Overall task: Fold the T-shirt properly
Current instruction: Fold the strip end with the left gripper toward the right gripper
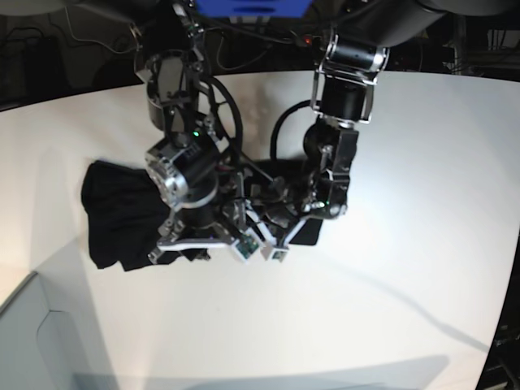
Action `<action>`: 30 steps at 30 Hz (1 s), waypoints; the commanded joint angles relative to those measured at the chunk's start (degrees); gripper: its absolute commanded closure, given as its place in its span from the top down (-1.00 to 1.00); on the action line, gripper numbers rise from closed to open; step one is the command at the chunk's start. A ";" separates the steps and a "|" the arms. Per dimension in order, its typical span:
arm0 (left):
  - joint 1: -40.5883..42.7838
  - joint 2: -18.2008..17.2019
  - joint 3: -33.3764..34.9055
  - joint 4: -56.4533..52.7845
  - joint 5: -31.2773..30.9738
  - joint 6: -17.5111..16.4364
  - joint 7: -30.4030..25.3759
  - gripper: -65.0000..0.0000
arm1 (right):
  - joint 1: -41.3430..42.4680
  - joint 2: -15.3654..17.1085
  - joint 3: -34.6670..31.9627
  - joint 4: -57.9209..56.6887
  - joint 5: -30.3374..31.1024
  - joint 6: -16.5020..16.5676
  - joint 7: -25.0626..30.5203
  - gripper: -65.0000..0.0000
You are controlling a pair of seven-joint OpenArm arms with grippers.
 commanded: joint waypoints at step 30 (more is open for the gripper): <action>5.17 -0.67 1.99 16.68 -0.79 -2.25 5.40 0.51 | -2.62 1.19 16.32 -5.54 0.05 0.82 9.58 -0.19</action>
